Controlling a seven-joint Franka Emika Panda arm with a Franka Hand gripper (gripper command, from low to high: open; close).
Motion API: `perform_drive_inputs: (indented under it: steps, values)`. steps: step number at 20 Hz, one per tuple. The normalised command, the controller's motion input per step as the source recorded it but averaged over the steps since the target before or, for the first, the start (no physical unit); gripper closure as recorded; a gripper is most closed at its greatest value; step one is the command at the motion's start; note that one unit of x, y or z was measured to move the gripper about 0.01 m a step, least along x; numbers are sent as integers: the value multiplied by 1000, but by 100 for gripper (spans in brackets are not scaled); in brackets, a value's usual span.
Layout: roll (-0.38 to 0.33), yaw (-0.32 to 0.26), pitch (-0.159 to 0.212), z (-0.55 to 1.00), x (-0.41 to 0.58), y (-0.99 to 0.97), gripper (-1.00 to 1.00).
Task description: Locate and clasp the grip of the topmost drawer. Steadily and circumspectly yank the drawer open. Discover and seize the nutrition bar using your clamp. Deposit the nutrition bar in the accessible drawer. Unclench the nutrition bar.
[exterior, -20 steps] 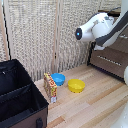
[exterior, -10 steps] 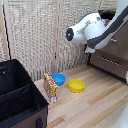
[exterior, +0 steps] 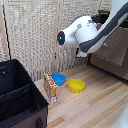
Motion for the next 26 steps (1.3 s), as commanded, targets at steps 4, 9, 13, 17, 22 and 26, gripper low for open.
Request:
perform_drive_inputs:
  steps: [4, 9, 13, 17, 22, 26]
  values:
    - [24, 9, 25, -29, 256, 96, -100]
    - [84, -12, 40, 117, 253, 260, -100]
    - [44, -67, 9, 213, 171, 516, -100]
    - [94, -111, 1, 320, 64, 559, -100]
    - [216, -214, 15, 370, 0, 239, -100]
    - [172, -313, -3, 435, 0, 41, -100]
